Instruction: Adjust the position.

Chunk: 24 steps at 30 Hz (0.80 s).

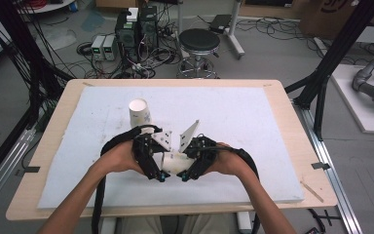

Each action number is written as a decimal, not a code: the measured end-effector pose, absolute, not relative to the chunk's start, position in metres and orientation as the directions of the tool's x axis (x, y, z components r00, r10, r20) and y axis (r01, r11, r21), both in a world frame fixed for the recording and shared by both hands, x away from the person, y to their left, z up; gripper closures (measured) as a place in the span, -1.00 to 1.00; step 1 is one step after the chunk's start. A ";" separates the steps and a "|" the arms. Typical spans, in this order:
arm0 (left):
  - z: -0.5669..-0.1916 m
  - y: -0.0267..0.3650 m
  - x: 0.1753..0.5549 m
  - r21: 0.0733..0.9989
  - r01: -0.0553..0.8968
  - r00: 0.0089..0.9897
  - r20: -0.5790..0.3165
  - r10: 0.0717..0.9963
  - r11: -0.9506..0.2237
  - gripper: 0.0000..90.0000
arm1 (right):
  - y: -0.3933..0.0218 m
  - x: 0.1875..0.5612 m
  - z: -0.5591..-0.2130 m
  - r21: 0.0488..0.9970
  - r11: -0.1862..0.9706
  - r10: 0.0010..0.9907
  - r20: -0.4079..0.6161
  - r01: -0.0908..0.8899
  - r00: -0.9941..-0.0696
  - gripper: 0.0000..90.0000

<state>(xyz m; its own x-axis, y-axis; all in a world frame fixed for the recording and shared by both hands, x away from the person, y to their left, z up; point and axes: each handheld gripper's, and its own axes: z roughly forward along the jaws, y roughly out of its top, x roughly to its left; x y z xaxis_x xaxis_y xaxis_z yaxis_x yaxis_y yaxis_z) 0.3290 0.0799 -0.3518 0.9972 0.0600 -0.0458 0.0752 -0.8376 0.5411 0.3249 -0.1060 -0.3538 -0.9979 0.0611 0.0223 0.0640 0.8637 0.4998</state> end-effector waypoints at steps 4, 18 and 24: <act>-0.353 0.079 0.330 0.536 0.071 0.997 -0.055 0.049 -0.841 -0.49 | -0.104 0.325 -0.355 0.492 0.869 0.058 0.019 0.060 -0.998 -0.29; -0.353 0.080 0.329 0.551 0.054 0.998 -0.051 0.031 -0.833 -0.18 | -0.102 0.325 -0.357 0.492 0.868 0.062 0.011 0.060 -0.998 -0.32; -0.353 0.081 0.328 0.554 0.058 0.998 -0.045 0.040 -0.831 -0.19 | -0.103 0.326 -0.358 0.534 0.844 0.045 0.012 0.044 -0.999 -0.57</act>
